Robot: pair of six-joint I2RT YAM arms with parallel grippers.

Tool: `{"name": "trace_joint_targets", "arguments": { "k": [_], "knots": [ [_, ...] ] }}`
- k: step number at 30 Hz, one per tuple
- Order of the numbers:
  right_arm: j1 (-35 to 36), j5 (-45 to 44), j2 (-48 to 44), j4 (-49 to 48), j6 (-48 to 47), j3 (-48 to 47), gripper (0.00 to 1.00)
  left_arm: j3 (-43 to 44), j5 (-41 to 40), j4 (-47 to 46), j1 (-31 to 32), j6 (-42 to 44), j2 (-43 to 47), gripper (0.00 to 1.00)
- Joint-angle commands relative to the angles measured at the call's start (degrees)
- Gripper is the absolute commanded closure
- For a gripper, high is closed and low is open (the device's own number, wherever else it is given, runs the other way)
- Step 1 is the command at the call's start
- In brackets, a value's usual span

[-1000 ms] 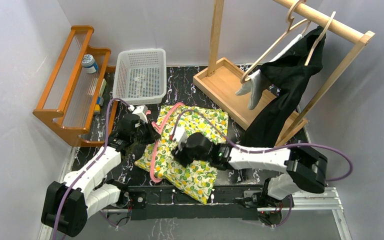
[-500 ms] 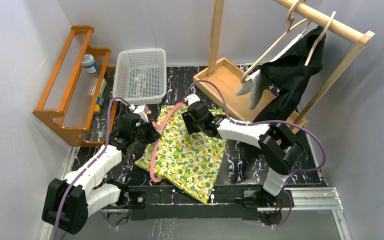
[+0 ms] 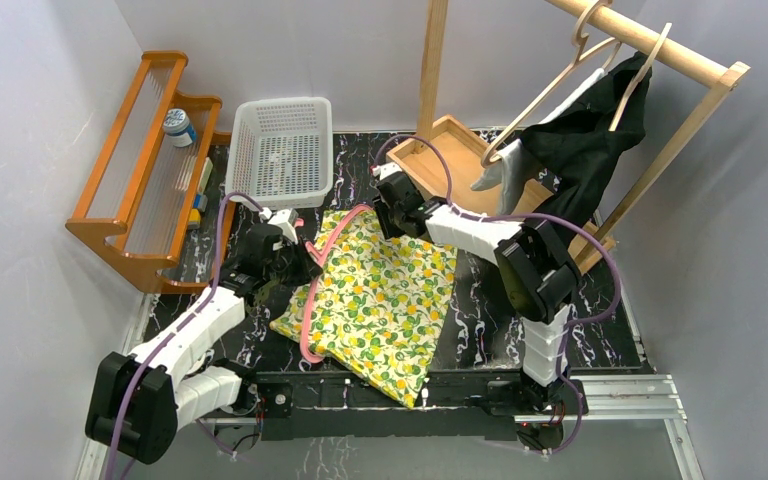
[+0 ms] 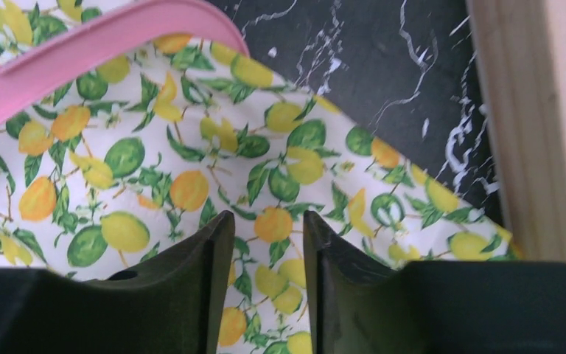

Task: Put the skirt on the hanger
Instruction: Hang the skirt on the hanger.

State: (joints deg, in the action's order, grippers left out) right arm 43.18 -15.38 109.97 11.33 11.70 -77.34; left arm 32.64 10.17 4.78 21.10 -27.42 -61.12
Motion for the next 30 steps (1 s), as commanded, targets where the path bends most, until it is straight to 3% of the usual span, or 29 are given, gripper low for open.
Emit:
{"name": "trace_joint_targets", "arguments": {
  "k": [1, 8, 15, 18, 23, 30],
  "knots": [
    [-1.46, 0.42, 2.34, 0.94, -4.46, -5.22, 0.48, 1.54, 1.60, 3.22, -0.10, 1.25, -0.89, 1.00],
    [-4.38, 3.37, 7.02, 3.82, -9.83, -9.39, 0.37, 1.70, 2.07, 3.38, -0.04, 1.49, -1.15, 1.00],
    [-6.64, 18.12, 9.72, 5.96, -14.68, -12.27, 0.37, 1.96, 2.90, 3.57, -0.10, 1.91, -1.75, 1.00],
    [-6.96, 18.92, 10.80, 5.65, -14.07, -12.66, 0.45, 2.37, 3.27, 3.57, -0.08, 2.23, -2.06, 1.00],
    [-6.91, 15.99, 12.00, 4.61, -13.65, -13.09, 0.73, 2.64, 4.70, 3.14, -0.06, 2.75, -2.42, 1.00],
    [-6.95, 14.43, 11.20, 4.54, -13.25, -13.26, 0.90, 2.93, 4.61, 2.96, -0.14, 2.92, -2.46, 1.00]
  ]
}}
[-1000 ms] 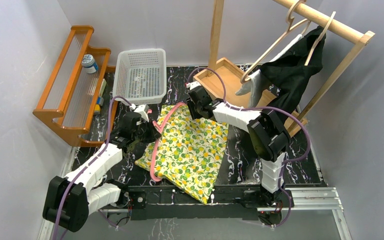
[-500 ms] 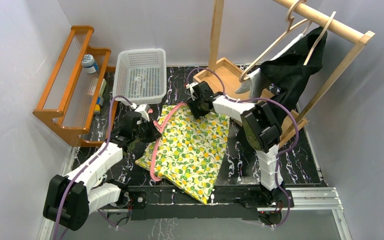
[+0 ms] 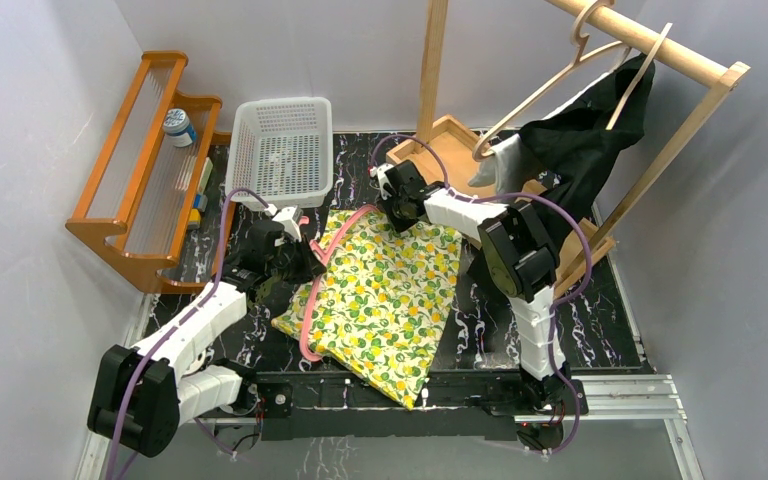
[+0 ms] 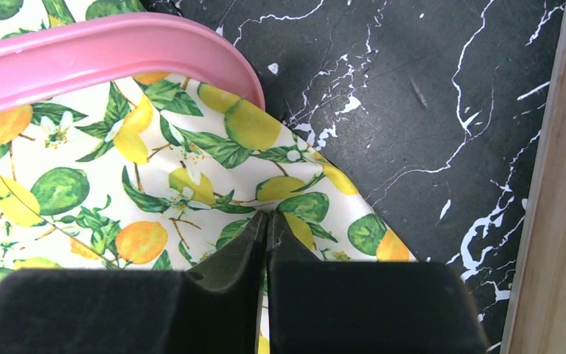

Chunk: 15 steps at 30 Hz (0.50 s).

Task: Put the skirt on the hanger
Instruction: Hang the skirt on the hanger.

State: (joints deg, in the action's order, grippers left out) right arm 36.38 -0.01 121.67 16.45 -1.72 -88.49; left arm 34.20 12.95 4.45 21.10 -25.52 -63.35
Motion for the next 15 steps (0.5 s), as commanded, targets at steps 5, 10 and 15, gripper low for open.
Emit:
{"name": "trace_joint_targets", "arguments": {
  "k": [5, 10, 15],
  "knots": [
    [-0.10, -0.61, -4.93, 1.55, 1.57, -1.65, 0.61, 1.45, -0.31, 3.54, -0.08, 0.82, 0.14, 1.00],
    [-0.14, -1.29, -7.29, 3.23, 3.29, 0.90, 0.41, 1.74, -0.91, 3.38, -0.09, 1.10, -0.43, 1.00],
    [0.02, -1.72, -5.19, 5.61, 3.35, 1.91, 0.34, 2.05, -0.70, 3.29, -0.09, 1.26, -1.12, 1.00]
  ]
}}
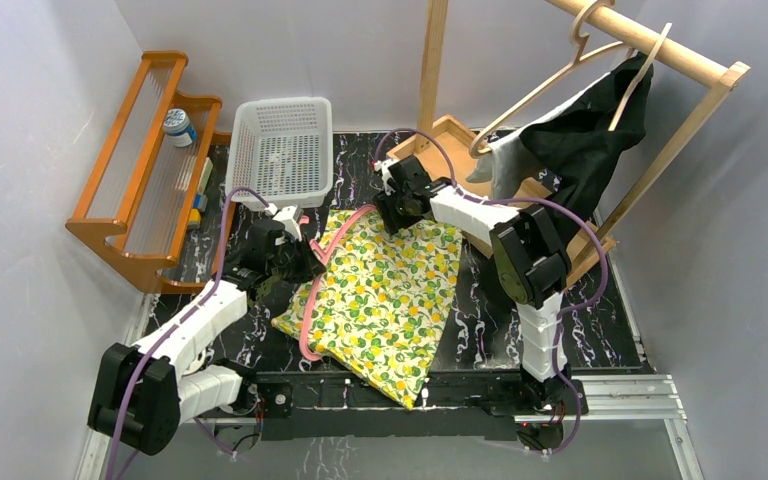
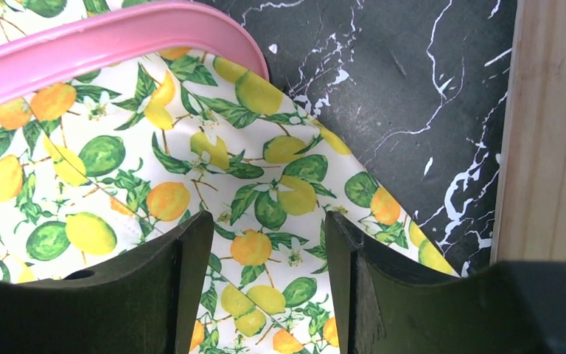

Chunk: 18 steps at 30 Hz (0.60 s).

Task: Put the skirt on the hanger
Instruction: Hang the skirt on the hanger.

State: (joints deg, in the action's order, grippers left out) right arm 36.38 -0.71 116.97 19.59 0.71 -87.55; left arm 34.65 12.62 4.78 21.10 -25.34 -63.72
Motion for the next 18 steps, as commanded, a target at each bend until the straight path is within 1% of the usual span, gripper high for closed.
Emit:
{"name": "trace_joint_targets", "arguments": {
  "k": [1, 6, 9, 11, 15, 17, 18],
  "knots": [
    [0.05, -1.15, -0.21, 2.58, 0.96, 1.27, 0.34, 1.56, -0.32, 2.96, -0.07, 1.09, -0.71, 1.00],
    [0.50, -2.37, 0.46, 1.95, 0.78, 2.79, 0.37, 1.31, -0.24, 2.82, -0.06, 0.96, -0.70, 1.00],
    [0.53, -2.49, 1.37, 1.90, 0.72, 3.20, 0.44, 1.20, -0.23, 2.70, -0.02, 0.91, -0.74, 1.00],
    [0.62, -2.67, 2.32, 1.86, 0.69, 3.47, 0.50, 1.20, -0.12, 2.61, -0.07, 0.92, -0.74, 1.00],
    [0.75, -3.92, 4.27, 1.38, 0.87, 4.19, 0.66, 1.24, 0.84, 2.16, -0.09, 0.74, -0.86, 1.00],
    [0.73, -4.51, 4.70, 1.04, 0.91, 4.57, 0.77, 1.19, 1.52, 1.64, -0.03, 0.69, -1.03, 1.00],
    [0.74, -4.68, 4.75, 0.79, 0.98, 4.80, 0.84, 1.13, 1.72, 1.44, -0.01, 0.65, -1.17, 1.00]
  ]
}}
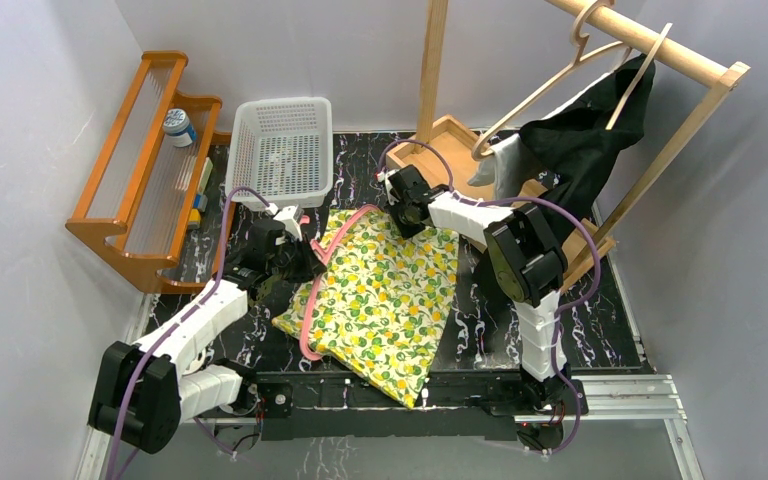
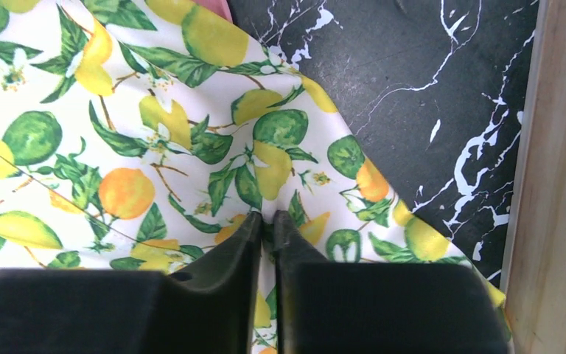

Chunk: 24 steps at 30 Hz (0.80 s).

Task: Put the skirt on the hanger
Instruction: Hang the skirt on the hanger.

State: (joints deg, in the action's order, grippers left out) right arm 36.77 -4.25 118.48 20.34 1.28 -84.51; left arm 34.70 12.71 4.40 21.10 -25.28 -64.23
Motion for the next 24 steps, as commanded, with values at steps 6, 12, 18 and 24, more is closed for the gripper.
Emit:
{"name": "trace_joint_targets", "arguments": {
  "k": [6, 12, 18, 24],
  "knots": [
    [0.36, -0.78, 0.81, 0.09, 1.22, -0.47, 1.00, 1.31, 2.55, 0.73, -0.02, 0.58, -1.16, 1.00],
    [0.41, 3.76, -4.68, -2.71, 2.17, -2.73, 1.00, 1.78, 1.97, -0.17, -0.05, -0.56, -2.11, 1.00],
    [0.33, 5.77, -5.36, -3.18, 3.39, -3.48, 1.00, 1.72, 3.38, -3.20, -0.04, -2.73, -3.06, 1.00],
    [0.38, -0.04, -5.45, -5.10, 4.51, -3.17, 1.00, 1.51, 5.35, -3.74, -0.10, -1.22, -3.48, 1.00]
  ]
}}
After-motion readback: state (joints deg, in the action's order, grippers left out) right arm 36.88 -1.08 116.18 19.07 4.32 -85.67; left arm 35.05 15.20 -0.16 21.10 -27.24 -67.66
